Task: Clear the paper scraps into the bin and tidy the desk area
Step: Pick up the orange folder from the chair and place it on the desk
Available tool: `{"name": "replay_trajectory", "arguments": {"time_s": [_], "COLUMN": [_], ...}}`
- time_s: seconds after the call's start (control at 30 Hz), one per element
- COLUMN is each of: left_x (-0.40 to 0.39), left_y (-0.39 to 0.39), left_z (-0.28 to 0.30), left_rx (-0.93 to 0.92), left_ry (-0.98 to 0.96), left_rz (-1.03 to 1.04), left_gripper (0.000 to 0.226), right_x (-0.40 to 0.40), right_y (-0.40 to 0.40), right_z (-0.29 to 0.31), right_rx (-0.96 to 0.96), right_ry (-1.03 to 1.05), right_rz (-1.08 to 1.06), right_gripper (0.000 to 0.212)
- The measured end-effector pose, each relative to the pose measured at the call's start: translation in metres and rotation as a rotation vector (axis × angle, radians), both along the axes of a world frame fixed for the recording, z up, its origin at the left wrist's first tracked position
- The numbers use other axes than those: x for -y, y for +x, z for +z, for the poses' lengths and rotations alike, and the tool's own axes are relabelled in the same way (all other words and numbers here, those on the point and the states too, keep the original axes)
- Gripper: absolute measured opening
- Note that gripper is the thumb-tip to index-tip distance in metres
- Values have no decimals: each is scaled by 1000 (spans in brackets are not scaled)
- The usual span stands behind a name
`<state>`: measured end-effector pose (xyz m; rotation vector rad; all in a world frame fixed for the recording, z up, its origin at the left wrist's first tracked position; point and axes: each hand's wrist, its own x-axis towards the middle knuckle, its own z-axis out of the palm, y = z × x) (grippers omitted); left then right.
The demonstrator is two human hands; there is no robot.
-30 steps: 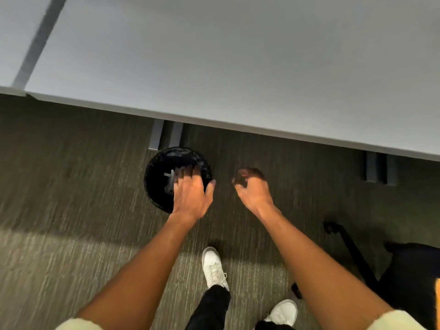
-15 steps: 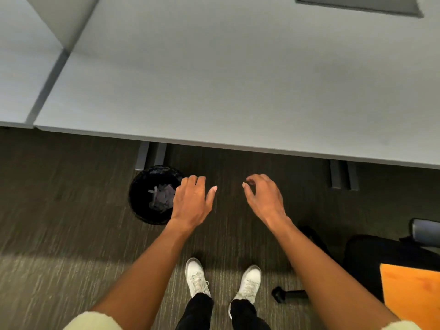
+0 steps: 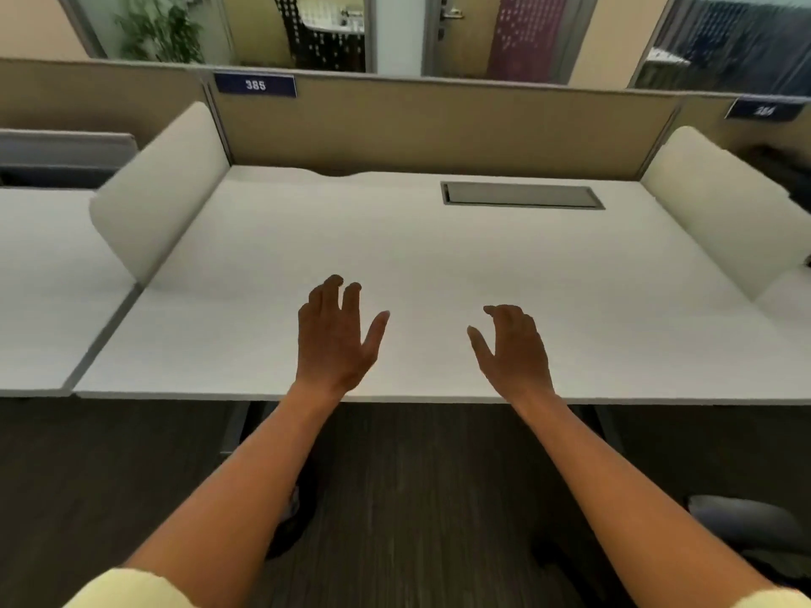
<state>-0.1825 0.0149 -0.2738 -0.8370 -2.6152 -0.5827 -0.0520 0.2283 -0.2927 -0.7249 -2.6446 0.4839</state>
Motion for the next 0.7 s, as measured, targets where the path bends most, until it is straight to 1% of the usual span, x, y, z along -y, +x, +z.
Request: {"name": "replay_trajectory", "arguments": {"time_s": [0.13, 0.27, 0.5, 0.63, 0.7], "left_x": [-17, -24, -25, -22, -20], "left_y": [-19, -36, -51, -54, -55], "left_z": [66, 136, 244, 285, 296], "left_rx": [-107, -239, -373, -435, -428], "left_ry": [75, 123, 225, 231, 240], "left_rz": [-10, -48, -61, -74, -61], "left_gripper": [71, 77, 82, 82, 78], "right_x": [-20, -31, -29, -19, -13], "right_y": [-21, -46, -73, -76, -75], "right_z": [63, 136, 240, 281, 291], "right_rx": [-170, -299, -434, -520, -552], "right_ry": [125, 239, 371, 439, 434], "right_rz": [1, 12, 22, 37, 45], "right_gripper": [55, 59, 65, 63, 62]}}
